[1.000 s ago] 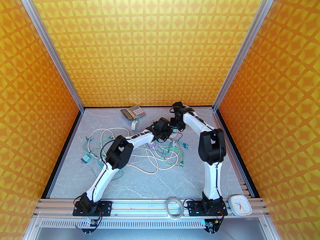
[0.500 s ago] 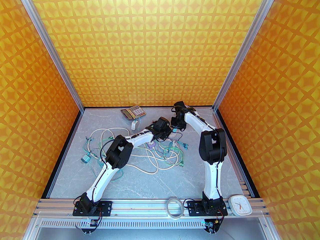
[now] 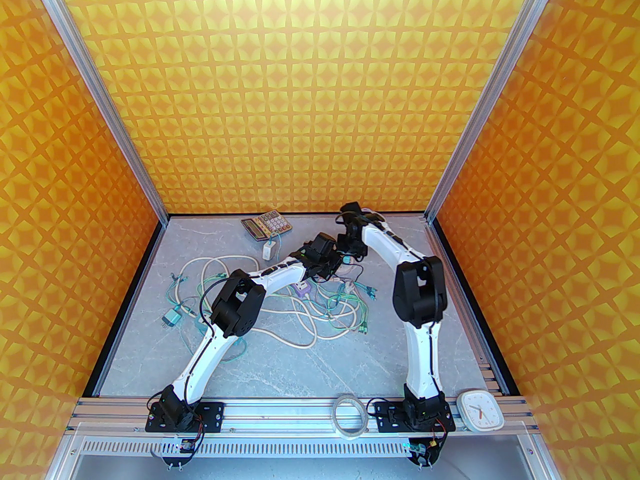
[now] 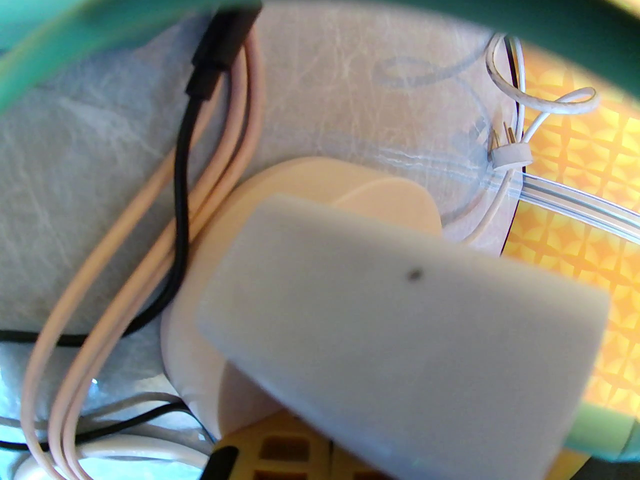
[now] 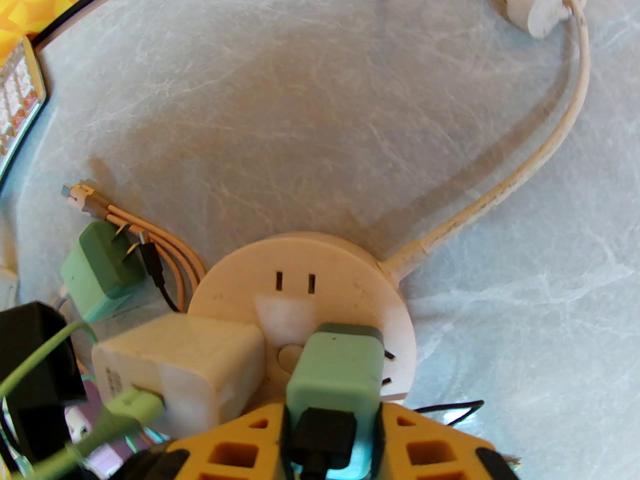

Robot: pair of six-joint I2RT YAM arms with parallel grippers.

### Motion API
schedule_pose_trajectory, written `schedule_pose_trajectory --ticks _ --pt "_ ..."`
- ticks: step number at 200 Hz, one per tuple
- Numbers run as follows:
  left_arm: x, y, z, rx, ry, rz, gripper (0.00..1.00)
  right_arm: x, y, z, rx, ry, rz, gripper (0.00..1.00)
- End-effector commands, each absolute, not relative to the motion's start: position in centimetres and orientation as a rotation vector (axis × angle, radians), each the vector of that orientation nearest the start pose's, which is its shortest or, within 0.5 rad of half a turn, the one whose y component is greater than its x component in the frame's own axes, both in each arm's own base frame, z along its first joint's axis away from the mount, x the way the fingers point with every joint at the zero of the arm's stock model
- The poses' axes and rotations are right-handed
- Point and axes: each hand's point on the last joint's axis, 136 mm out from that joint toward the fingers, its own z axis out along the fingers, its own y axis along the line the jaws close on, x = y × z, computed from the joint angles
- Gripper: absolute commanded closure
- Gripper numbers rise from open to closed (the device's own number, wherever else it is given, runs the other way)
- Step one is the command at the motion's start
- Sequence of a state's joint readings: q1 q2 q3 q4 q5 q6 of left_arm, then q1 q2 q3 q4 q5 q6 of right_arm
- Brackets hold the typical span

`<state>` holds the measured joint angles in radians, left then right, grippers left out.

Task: Pull the plug off the socket

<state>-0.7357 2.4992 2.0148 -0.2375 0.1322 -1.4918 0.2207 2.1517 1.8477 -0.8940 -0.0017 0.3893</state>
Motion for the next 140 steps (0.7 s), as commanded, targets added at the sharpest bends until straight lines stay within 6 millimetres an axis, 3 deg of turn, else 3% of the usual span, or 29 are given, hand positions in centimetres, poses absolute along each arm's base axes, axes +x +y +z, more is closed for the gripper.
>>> schedule_pose_trajectory --ticks 1,39,54,75,111,122,140 --pt "40.7 -41.5 -8.4 -1.052 2.817 -0.683 1.0 49.2 10.7 11.6 0.255 2.731 0.241 0.71" --pt "40.6 -41.7 -8.3 -1.041 2.819 -0.687 1.0 49.0 17.0 11.1 0.121 2.753 0.3 0.71" --pt "40.6 -41.7 -8.5 -1.045 2.821 -0.681 1.0 48.8 17.9 10.6 0.089 2.77 0.284 0.71" --pt "40.6 -41.7 -8.4 -1.045 2.821 -0.682 1.0 49.1 16.7 11.3 0.079 2.75 0.211 0.71" --pt "40.5 -41.7 -8.4 -1.045 2.82 -0.683 1.0 49.6 11.0 12.0 0.223 2.727 0.189 0.72" --pt "40.5 -41.7 -8.4 -1.046 2.82 -0.684 1.0 49.4 10.7 12.0 0.233 2.723 0.196 0.72" --pt "40.5 -41.8 -8.4 -1.046 2.818 -0.688 1.0 49.2 12.0 11.8 0.214 2.736 0.236 0.71"
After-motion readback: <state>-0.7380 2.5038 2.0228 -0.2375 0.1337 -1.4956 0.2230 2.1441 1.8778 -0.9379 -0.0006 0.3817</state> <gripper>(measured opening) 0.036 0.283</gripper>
